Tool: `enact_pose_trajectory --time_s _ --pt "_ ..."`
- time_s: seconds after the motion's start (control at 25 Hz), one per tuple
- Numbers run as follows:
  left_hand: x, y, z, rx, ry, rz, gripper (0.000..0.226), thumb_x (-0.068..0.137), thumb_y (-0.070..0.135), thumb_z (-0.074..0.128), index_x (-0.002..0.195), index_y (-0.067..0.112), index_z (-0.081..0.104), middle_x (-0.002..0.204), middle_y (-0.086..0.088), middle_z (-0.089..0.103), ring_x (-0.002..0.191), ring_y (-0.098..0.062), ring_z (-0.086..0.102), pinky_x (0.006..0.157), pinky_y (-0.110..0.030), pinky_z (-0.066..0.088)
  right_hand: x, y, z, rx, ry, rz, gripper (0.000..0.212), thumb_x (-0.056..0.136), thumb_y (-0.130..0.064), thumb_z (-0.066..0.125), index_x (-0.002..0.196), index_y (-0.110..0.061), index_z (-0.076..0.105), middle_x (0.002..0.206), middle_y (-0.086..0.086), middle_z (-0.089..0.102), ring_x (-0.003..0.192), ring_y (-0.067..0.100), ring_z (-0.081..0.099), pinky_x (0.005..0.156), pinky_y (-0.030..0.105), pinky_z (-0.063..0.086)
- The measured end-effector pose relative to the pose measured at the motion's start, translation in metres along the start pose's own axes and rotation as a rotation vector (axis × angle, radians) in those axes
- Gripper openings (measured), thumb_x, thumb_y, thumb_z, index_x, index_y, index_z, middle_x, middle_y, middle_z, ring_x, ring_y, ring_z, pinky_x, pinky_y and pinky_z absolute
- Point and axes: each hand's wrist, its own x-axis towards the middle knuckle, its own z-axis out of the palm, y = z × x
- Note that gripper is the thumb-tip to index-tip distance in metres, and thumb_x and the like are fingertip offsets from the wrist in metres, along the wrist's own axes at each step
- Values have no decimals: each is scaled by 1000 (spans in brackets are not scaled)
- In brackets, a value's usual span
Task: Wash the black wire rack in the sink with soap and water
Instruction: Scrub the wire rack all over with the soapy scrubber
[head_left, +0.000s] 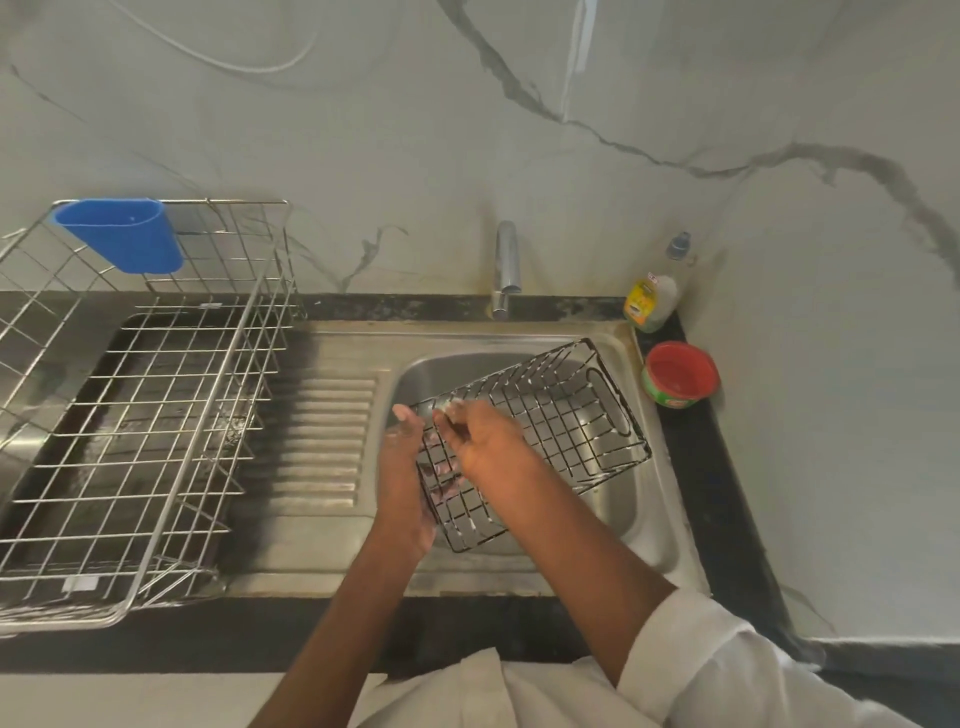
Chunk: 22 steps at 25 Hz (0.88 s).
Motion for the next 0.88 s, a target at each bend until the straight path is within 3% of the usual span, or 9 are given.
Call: enact_pose_trajectory --time_s 0.08,0.16,0.28,0.44,0.56,0.64,0.72,0.8,0.88 --pt "3 -1 -4 7 0 24 94 78 98 54 137 26 68 133 -13 74 121 -39 72 103 -72 52 -5 -5 -6 72 -117 40 20 94 14 59 110 6 68 112 29 65 97 33 70 81 37 64" --pt "6 3 -7 -1 30 32 86 83 95 50 131 26 72 127 -11 76 116 -40 74 103 -67 55 -7 -8 -15 88 -161 42 23 93 16 58 112 6 67 116 31 65 98 35 70 85 39 63" --pt "5 -1 -6 -25 79 8 75 85 87 48 122 26 72 104 1 79 87 -23 76 85 -48 61 7 -15 -14 82 -27 15 12 91 11 65 98 2 68 120 29 64 104 36 69 88 34 63" --pt "9 1 -5 -20 75 15 101 73 97 61 135 17 65 114 -10 73 79 -20 71 73 -43 61 1 -27 -15 178 -89 3 17 90 11 69 106 7 69 115 30 67 96 33 72 75 33 65" --pt "11 1 -2 -41 75 5 112 66 100 64 138 15 62 120 -15 72 83 -25 72 78 -49 62 5 -35 -20 190 -66 -33 25 88 11 71 112 7 69 113 27 69 98 33 73 74 35 65" --pt "12 0 -1 -33 76 1 109 64 101 63 138 20 62 131 -17 70 100 -35 75 88 -57 63 12 -39 -20 182 -2 -51 23 87 9 73 110 6 70 114 25 69 100 32 72 80 34 65" --pt "16 -2 -3 -31 58 13 101 67 99 63 134 24 66 129 -13 73 107 -39 76 91 -61 63 6 -46 -20 217 -44 -73 20 87 9 72 107 6 69 112 26 70 97 31 73 84 34 64" --pt "18 1 -3 -56 54 25 90 72 96 61 124 23 69 113 -7 75 90 -30 76 84 -52 64 -1 -53 -20 228 -128 -120 21 88 10 71 108 6 69 111 27 71 93 30 74 84 35 64" --pt "19 -1 -4 -62 69 33 93 71 96 61 126 21 68 111 -7 69 80 -23 71 81 -50 62 2 -58 -22 215 -78 -130 21 88 9 73 108 5 71 112 26 72 94 29 75 84 33 64"
